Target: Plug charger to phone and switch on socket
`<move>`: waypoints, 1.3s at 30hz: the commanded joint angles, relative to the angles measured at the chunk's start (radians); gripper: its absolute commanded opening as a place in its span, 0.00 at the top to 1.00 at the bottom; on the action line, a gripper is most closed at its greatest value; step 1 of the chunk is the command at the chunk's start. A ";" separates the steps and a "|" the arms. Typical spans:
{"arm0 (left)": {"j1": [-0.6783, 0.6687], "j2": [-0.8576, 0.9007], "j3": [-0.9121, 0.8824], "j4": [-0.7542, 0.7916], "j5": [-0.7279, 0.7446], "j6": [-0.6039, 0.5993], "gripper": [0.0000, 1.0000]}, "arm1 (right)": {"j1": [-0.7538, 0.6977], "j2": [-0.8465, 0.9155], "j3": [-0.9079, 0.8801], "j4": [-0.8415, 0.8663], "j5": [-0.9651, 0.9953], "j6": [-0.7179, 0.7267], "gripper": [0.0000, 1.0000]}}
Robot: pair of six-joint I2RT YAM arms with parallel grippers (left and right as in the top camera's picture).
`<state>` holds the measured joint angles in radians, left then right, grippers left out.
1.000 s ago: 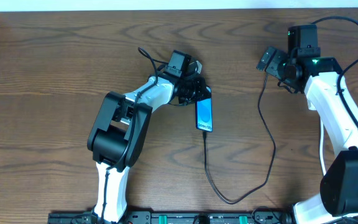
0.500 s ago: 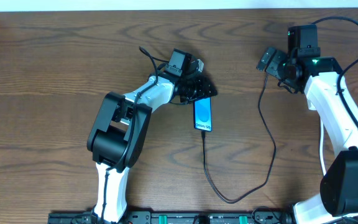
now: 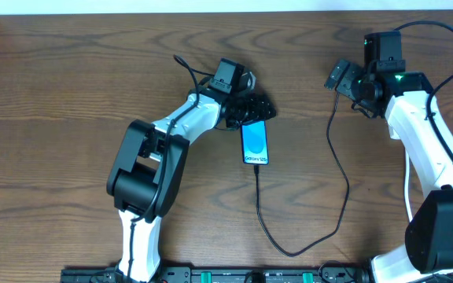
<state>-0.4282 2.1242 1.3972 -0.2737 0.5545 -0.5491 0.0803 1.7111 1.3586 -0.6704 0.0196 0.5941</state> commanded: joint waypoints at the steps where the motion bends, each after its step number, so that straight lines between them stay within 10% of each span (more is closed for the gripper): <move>1: 0.006 0.044 -0.026 -0.050 -0.223 0.010 0.23 | 0.000 -0.003 0.000 -0.003 0.016 -0.008 0.01; 23: 0.027 0.008 -0.024 -0.132 -0.526 0.055 0.20 | 0.000 -0.003 0.000 -0.010 0.015 -0.008 0.01; 24: 0.036 -0.009 -0.023 -0.139 -0.560 0.078 0.02 | 0.000 -0.003 0.000 -0.011 0.016 -0.008 0.01; 39: 0.165 -0.542 -0.023 -0.271 -0.626 0.220 0.02 | 0.000 -0.003 0.000 -0.019 0.015 -0.008 0.01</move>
<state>-0.2642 1.6737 1.3643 -0.5201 -0.0467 -0.3573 0.0803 1.7111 1.3586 -0.6842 0.0196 0.5941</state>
